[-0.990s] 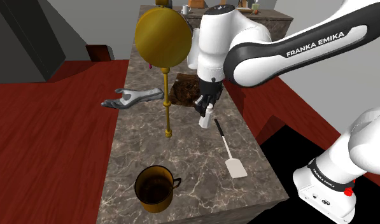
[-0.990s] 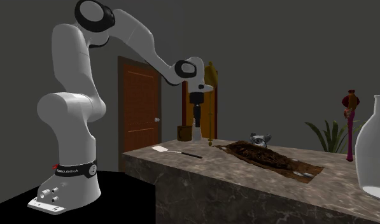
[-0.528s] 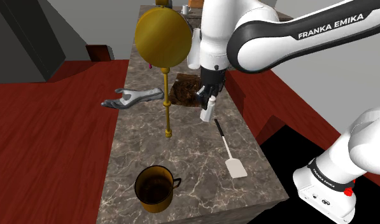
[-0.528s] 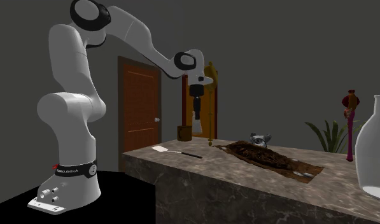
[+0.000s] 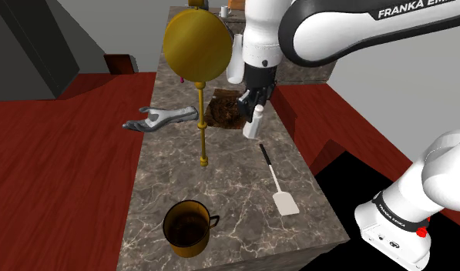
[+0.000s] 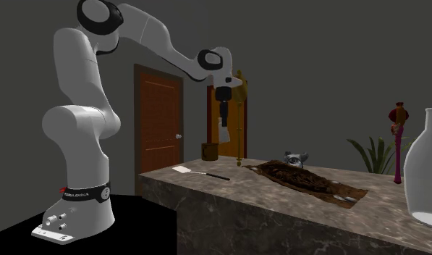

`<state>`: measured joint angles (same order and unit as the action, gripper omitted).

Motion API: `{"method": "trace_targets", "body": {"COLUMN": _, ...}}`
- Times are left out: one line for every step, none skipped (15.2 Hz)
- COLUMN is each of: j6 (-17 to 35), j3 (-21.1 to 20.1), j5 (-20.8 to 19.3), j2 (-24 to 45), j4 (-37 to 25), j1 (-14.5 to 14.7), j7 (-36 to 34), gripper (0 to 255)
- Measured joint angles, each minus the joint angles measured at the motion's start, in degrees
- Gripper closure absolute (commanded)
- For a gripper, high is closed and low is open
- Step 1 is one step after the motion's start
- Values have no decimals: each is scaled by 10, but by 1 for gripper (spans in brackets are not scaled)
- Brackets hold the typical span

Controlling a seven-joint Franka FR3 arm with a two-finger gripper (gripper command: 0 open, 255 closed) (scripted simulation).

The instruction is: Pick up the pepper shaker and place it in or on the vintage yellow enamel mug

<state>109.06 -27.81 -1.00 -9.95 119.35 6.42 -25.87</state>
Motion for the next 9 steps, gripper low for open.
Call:
{"method": "trace_targets", "body": {"j6": -9, "j3": 1, "j5": 1, "j2": -2, "j4": -7, "j1": 0, "j7": 1, "gripper": 255}}
{"method": "trace_targets", "body": {"j6": -17, "j3": 1, "j5": 1, "j2": -3, "j4": -15, "j1": 0, "j7": 2, "gripper": 255}}
{"method": "trace_targets", "body": {"j6": -24, "j3": 2, "j5": 3, "j2": -6, "j4": -19, "j1": 0, "j7": 3, "gripper": 255}}
{"method": "trace_targets", "body": {"j6": -31, "j3": 2, "j5": 3, "j2": -7, "j4": -25, "j1": 0, "j7": 5, "gripper": 255}}
{"method": "trace_targets", "body": {"j6": -36, "j3": 3, "j5": 3, "j2": -7, "j4": -30, "j1": 0, "j7": 5, "gripper": 255}}
{"method": "trace_targets", "body": {"j6": -41, "j3": -2, "j5": 2, "j2": -4, "j4": -37, "j1": 2, "j7": -2, "gripper": 255}}
{"method": "trace_targets", "body": {"j6": -47, "j3": -9, "j5": -1, "j2": 7, "j4": -52, "j1": 5, "j7": -14, "gripper": 255}}
{"method": "trace_targets", "body": {"j6": -50, "j3": -16, "j5": -1, "j2": 9, "j4": -56, "j1": 10, "j7": -25, "gripper": 255}}
{"method": "trace_targets", "body": {"j6": -55, "j3": -24, "j5": -1, "j2": 12, "j4": -64, "j1": 15, "j7": -38, "gripper": 255}}
